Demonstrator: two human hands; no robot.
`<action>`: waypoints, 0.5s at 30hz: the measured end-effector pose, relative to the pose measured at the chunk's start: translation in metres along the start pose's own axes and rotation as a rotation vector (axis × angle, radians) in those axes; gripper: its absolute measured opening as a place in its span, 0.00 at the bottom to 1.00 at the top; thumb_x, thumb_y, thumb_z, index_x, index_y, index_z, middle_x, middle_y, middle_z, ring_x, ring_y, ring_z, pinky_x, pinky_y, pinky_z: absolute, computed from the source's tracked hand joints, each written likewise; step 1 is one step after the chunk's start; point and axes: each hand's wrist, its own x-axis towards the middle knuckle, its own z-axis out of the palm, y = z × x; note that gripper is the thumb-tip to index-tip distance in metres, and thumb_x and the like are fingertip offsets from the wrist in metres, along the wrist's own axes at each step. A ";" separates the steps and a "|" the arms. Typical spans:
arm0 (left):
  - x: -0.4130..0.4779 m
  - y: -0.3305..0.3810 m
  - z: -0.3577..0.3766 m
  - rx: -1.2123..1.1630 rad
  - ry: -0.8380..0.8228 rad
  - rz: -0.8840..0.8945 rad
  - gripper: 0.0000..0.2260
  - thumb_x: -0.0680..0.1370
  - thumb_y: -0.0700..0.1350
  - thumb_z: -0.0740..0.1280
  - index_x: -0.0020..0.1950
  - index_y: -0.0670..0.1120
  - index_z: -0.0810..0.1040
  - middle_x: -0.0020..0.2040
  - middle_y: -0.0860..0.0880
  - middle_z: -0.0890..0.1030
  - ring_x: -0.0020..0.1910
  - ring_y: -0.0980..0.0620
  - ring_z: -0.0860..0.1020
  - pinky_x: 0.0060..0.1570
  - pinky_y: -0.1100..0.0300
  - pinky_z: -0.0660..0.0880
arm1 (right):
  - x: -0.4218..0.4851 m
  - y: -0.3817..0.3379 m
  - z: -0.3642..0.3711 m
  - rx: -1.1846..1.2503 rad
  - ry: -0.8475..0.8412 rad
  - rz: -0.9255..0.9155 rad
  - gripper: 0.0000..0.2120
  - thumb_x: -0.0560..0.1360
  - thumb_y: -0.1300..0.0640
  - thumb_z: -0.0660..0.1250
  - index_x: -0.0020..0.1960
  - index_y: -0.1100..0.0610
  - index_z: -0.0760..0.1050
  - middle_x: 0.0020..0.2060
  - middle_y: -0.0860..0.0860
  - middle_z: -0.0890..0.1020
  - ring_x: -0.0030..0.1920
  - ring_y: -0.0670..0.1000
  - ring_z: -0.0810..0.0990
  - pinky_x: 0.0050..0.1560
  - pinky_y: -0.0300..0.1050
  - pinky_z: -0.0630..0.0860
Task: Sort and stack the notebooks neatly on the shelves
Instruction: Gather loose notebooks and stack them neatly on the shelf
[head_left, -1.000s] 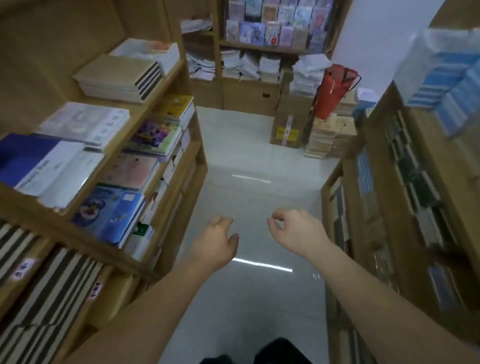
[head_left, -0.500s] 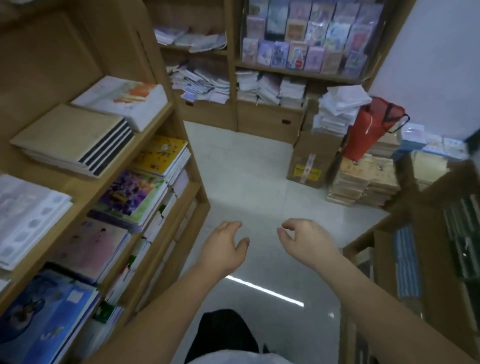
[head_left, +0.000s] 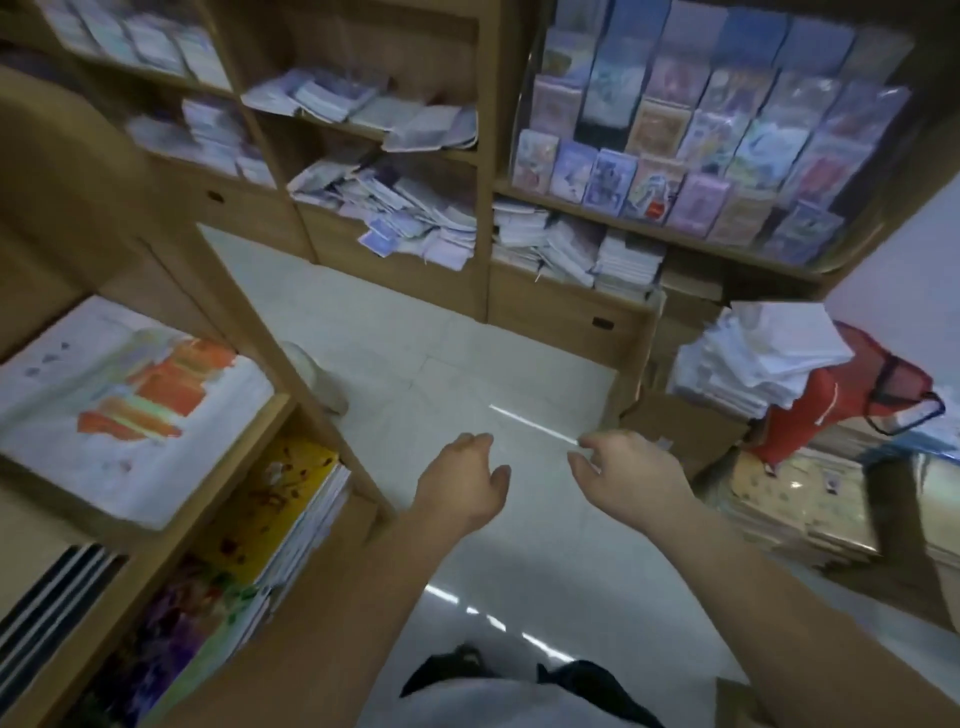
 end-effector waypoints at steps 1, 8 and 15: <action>0.027 0.005 -0.009 0.009 -0.003 -0.018 0.22 0.82 0.55 0.62 0.71 0.42 0.73 0.66 0.42 0.76 0.64 0.43 0.76 0.62 0.50 0.76 | 0.027 0.002 -0.009 0.011 -0.013 -0.003 0.20 0.81 0.40 0.58 0.65 0.49 0.78 0.58 0.49 0.83 0.59 0.54 0.80 0.54 0.50 0.79; 0.209 0.005 -0.068 -0.020 0.056 -0.142 0.25 0.84 0.56 0.60 0.77 0.45 0.67 0.72 0.44 0.73 0.69 0.45 0.73 0.66 0.53 0.72 | 0.245 0.003 -0.054 0.053 -0.025 -0.154 0.20 0.81 0.42 0.59 0.66 0.51 0.78 0.61 0.48 0.82 0.59 0.52 0.80 0.56 0.49 0.79; 0.338 -0.031 -0.146 -0.109 0.217 -0.364 0.26 0.83 0.57 0.62 0.77 0.47 0.68 0.73 0.46 0.74 0.70 0.47 0.73 0.70 0.53 0.70 | 0.442 -0.059 -0.100 0.060 -0.136 -0.351 0.21 0.81 0.40 0.59 0.67 0.49 0.78 0.62 0.47 0.82 0.60 0.50 0.80 0.57 0.51 0.79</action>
